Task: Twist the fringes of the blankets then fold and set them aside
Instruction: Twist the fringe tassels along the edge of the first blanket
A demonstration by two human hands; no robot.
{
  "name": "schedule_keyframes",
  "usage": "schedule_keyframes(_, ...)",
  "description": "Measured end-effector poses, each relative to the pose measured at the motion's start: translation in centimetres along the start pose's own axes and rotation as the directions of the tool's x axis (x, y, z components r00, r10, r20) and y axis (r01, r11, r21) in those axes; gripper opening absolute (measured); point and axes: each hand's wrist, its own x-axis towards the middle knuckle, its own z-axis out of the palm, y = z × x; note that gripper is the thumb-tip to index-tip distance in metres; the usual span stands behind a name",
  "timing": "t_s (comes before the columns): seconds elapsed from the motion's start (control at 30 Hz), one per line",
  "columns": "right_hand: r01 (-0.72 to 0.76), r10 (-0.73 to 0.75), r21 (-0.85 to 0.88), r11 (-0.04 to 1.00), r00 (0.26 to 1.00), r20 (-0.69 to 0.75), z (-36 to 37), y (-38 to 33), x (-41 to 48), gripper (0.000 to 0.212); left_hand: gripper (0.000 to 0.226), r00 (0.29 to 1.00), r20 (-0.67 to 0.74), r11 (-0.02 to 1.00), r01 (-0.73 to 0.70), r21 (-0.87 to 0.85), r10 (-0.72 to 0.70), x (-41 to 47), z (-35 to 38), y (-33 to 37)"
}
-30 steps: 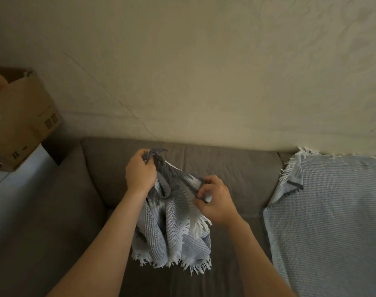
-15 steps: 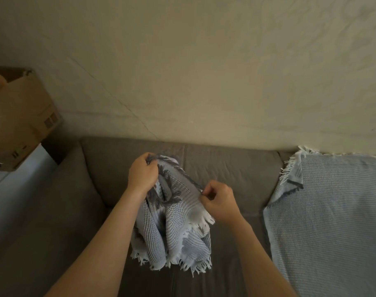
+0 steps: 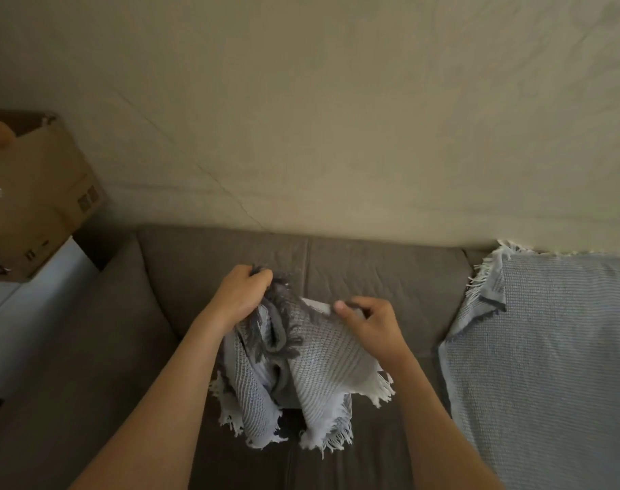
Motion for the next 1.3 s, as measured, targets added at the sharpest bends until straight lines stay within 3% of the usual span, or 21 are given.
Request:
schedule_keyframes(0.1, -0.009, 0.007, -0.007, 1.000, 0.976, -0.218, -0.3, 0.9, 0.7, 0.048, 0.035, 0.994, 0.106, 0.999, -0.026, 0.022, 0.023, -0.2, -0.1, 0.0)
schedule_keyframes(0.2, -0.071, 0.042, -0.104, 0.992, 0.963, -0.265, 0.1, 1.5, 1.5, 0.038, 0.035, 0.967, 0.242, 0.994, -0.097, 0.057, 0.080, -0.2, 0.0, -0.2)
schedule_keyframes(0.33, -0.134, 0.118, -0.151, 0.979, 0.987, -0.113, 1.1, 1.8, 2.0, 0.019, 0.028, 0.950, 0.277, 0.984, -0.167, 0.062, 0.143, 0.1, 0.1, -0.6)
schedule_keyframes(0.43, -0.088, 0.089, -0.083, 0.993, 0.996, 0.011, 1.4, 0.7, 1.5, 0.028, 0.022, 0.939, 0.269, 0.969, -0.237, 0.061, 0.213, 0.3, 0.0, -0.5)
schedule_keyframes(0.53, -0.035, 0.052, -0.140, 0.990, 0.991, 0.121, 2.0, -0.9, 1.0, 0.049, 0.020, 0.932, 0.254, 0.957, -0.284, 0.066, 0.259, 0.3, -0.1, -0.1)
schedule_keyframes(0.6, 0.057, -0.032, -0.204, 0.977, 0.992, 0.123, 2.5, -1.7, 1.3, 0.055, 0.015, 0.919, 0.292, 0.950, -0.300, 0.081, 0.266, 0.0, -0.3, 0.6)
schedule_keyframes(0.7, 0.109, -0.091, -0.227, 0.968, 0.992, 0.086, 2.5, -3.1, 2.0, 0.042, 0.014, 0.901, 0.322, 0.936, -0.337, 0.100, 0.290, -0.2, -0.4, 1.4)
schedule_keyframes(0.8, 0.111, -0.094, -0.223, 0.969, 0.992, 0.083, 2.0, -3.3, 2.6, 0.018, 0.016, 0.905, 0.288, 0.931, -0.353, 0.095, 0.314, -0.2, -0.5, 1.7)
schedule_keyframes(0.87, 0.065, -0.048, -0.211, 0.975, 0.995, 0.086, 1.7, -3.5, 2.6, 0.018, 0.020, 0.909, 0.276, 0.936, -0.344, 0.070, 0.314, -0.3, -0.5, 1.8)
schedule_keyframes(0.93, 0.044, -0.014, -0.193, 0.980, 0.988, 0.154, 1.5, -3.5, 2.6, 0.029, 0.020, 0.909, 0.284, 0.943, -0.330, 0.039, 0.306, -0.4, -0.5, 2.0)
schedule_keyframes(1.07, 0.197, -0.132, -0.222, 0.955, 0.952, 0.277, 1.6, -4.2, 2.1, 0.063, 0.011, 0.889, 0.320, 0.939, -0.343, -0.006, 0.327, -0.4, -0.5, 2.1)
schedule_keyframes(1.3, 0.266, -0.172, -0.271, 0.925, 0.930, 0.325, 1.6, -4.4, 2.2, 0.058, 0.007, 0.877, 0.321, 0.925, -0.379, 0.006, 0.357, -0.3, -0.5, 1.9)
